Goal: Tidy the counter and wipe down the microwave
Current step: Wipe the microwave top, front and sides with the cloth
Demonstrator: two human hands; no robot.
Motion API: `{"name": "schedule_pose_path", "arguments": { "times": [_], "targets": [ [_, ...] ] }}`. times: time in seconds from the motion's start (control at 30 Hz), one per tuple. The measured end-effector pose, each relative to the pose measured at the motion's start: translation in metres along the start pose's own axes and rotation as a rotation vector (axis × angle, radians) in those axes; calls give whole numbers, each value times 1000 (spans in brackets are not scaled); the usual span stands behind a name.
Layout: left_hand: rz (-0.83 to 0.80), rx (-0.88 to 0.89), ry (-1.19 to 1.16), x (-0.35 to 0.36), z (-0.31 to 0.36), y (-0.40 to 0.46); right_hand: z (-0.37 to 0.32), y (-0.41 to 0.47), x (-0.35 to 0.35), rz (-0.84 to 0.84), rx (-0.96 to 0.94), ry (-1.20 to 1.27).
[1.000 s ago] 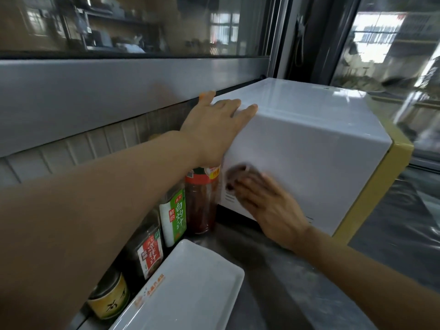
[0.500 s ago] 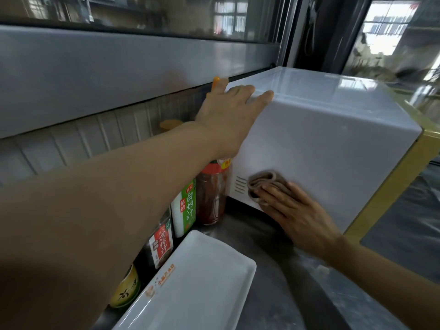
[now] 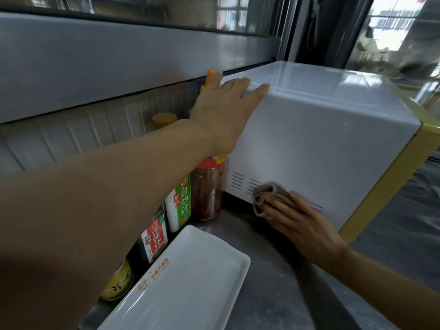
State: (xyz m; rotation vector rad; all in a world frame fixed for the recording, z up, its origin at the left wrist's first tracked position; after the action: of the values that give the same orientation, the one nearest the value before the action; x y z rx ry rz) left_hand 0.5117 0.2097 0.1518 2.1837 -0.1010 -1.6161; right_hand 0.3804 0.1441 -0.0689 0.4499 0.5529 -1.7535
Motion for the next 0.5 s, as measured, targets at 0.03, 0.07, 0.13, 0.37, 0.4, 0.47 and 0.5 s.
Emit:
{"name": "schedule_pose_path", "arguments": {
  "times": [0.03,0.07,0.13,0.37,0.4,0.47,0.5],
  "targets": [
    [2,-5,-6,0,0,0,1,-9,6,-30,-1,-5],
    [5,-10,-12,1,0,0,1,-11,8,-49,-3,3],
    [14,-13,-18,3,1,1,0,3,-4,-13,-9,6],
    [42,-4,-20,4,0,1,-8,75,-41,101,20,76],
    [48,1,-24,3,0,1,-8,72,-39,102,11,73],
    [61,13,-39,0,1,0,-4,57,-30,90,6,62],
    [69,11,-49,-1,1,0,-3,45,-22,76,5,53]
  ]
}}
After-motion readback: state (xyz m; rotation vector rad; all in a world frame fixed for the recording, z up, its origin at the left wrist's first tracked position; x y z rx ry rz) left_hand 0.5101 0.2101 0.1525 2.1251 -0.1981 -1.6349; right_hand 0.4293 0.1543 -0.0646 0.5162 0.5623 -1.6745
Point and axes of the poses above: each hand's wrist, its own y-axis towards the middle knuckle, its own x-axis out of the palm, z = x × y, the point moved 8 cm from there along y, towards the middle knuckle, and after that the axes turned 11 degrees about -y, right-handed, at the moved point
